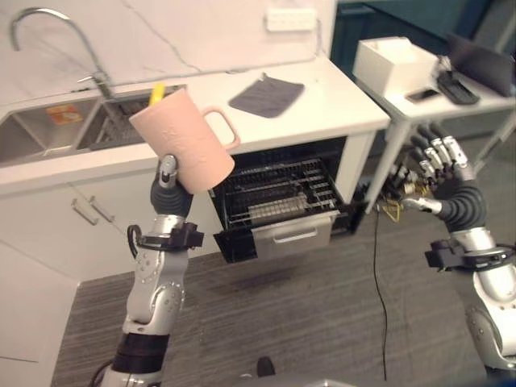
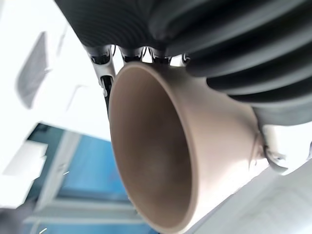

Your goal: Place the dishes in the dishwasher.

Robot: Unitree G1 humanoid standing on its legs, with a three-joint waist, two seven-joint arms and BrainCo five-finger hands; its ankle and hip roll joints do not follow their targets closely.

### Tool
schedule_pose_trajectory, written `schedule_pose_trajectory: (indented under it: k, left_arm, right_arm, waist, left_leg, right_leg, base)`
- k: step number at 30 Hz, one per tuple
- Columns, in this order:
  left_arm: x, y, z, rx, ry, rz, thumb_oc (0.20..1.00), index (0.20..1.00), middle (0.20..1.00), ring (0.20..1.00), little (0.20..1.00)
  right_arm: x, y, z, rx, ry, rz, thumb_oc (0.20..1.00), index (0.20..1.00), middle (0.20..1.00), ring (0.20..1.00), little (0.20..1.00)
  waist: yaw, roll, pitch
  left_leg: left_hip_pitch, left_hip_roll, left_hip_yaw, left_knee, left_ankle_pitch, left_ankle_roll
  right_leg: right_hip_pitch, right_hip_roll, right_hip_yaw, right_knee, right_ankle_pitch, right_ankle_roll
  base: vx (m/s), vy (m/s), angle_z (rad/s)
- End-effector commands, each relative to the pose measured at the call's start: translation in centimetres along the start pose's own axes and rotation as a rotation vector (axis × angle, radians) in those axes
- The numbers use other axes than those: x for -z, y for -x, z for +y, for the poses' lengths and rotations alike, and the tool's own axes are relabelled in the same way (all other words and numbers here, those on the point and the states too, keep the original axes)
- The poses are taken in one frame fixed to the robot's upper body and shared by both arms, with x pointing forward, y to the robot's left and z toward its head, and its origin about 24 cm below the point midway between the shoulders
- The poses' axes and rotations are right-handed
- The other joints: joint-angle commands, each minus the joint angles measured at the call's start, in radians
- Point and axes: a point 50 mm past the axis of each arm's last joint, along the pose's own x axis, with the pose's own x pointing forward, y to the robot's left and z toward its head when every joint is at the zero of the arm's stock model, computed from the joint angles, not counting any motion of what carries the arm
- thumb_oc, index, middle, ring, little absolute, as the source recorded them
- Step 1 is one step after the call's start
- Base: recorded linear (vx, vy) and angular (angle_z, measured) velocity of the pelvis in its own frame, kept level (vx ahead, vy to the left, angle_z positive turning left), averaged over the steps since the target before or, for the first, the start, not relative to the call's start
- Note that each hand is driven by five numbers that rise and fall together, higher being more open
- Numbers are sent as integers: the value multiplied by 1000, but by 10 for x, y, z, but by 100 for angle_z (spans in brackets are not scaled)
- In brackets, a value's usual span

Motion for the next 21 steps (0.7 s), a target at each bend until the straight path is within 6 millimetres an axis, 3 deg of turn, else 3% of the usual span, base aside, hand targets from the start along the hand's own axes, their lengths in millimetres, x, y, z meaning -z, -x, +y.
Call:
schedule_pose_trajectory:
  k: [1,3,5,9,12,13,15,16,19,21]
  left_arm:
    - [-28,1,-2,72,-129,-89,200,200,200,200,200]
    - [-29,2,1,66,-126,-81,200,200,200,200,200]
    - [-28,2,1,65,-131,-72,200,200,200,200,200]
    - [-29,2,-3,87,-189,-61,200,200,200,200,200]
    - [-30,5,-4,95,-199,-49,200,200,200,200,200]
    - [-31,5,-3,94,-201,-49,200,200,200,200,200]
    - [-33,7,0,95,-234,-47,200,200,200,200,200]
    - [-33,8,1,90,-258,-35,200,200,200,200,200]
    - [-31,12,4,75,-186,-13,200,200,200,200,200]
    - [-27,18,6,66,-154,9,200,200,200,200,200]
  right_arm:
    - [-12,-7,-10,32,11,-100,1000,1000,1000,1000,1000]
    - [-10,-4,-13,32,16,-87,1000,1000,1000,1000,1000]
    - [-8,-2,-14,35,10,-74,1000,1000,1000,1000,1000]
    - [-7,-3,-10,25,-21,-75,1000,1000,1000,1000,1000]
    - [-8,-4,-3,31,-33,-91,1000,1000,1000,1000,1000]
    - [-8,-4,-1,31,-32,-96,1000,1000,1000,1000,1000]
    - [-8,-4,0,22,-52,-98,1000,1000,1000,1000,1000]
    - [-7,-5,-1,16,-62,-82,1000,1000,1000,1000,1000]
    - [-5,-8,1,-2,-97,-57,1000,1000,1000,1000,1000]
    - [-2,-9,2,-24,-82,-33,1000,1000,1000,1000,1000]
  waist:
    - [34,-3,7]
    - [35,-4,12]
    - [41,-14,17]
    - [29,-22,31]
    - [5,-20,43]
    - [2,-18,46]
    - [-6,-11,47]
    - [-3,-5,37]
    - [1,6,29]
    - [7,10,40]
  left_leg:
    - [44,109,27,-30,-35,-158]
    - [46,106,17,-30,-39,-150]
    - [50,104,-1,-30,-47,-150]
    - [76,136,36,-30,-68,-184]
    - [109,157,38,-30,-99,-196]
    - [116,164,40,-30,-104,-197]
    - [129,197,50,-30,-104,-204]
    - [129,237,71,-30,-85,-220]
    - [148,276,98,-29,-55,-247]
    - [115,294,98,105,-17,-267]
  right_leg:
    - [-27,0,15,-97,281,42]
    - [-60,-5,30,-25,287,39]
    - [-63,-22,23,-69,286,35]
    - [-15,-73,-7,-384,322,49]
    - [-48,-108,56,-472,421,72]
    - [-57,-112,61,-470,428,75]
    - [-63,-101,70,-474,402,80]
    - [-44,-73,49,-483,369,75]
    - [-27,-36,46,-485,343,48]
    - [-6,-2,66,-485,326,14]
  base:
    - [136,186,47]
    - [164,56,24]
    - [171,-134,-13]
    - [155,-261,-20]
    - [204,-421,2]
    - [209,-488,35]
    - [215,-561,24]
    - [246,-645,21]
    - [216,-484,30]
    - [177,-391,14]
